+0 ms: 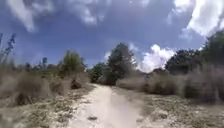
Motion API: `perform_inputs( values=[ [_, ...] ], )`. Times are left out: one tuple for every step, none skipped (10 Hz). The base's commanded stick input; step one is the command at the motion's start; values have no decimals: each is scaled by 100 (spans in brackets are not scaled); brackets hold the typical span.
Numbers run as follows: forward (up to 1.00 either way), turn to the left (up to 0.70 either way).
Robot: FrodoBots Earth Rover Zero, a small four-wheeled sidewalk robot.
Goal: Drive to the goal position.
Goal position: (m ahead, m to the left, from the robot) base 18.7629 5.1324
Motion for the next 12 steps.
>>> perform_inputs(
  values=[
    [100, 0],
    [100, 0],
    [100, 0],
    [100, 7],
    [100, 14],
    [100, 40],
    [100, 40],
    [100, 40],
    [100, 40],
    [100, 40],
    [100, 25],
    [100, 4]
  ],
)
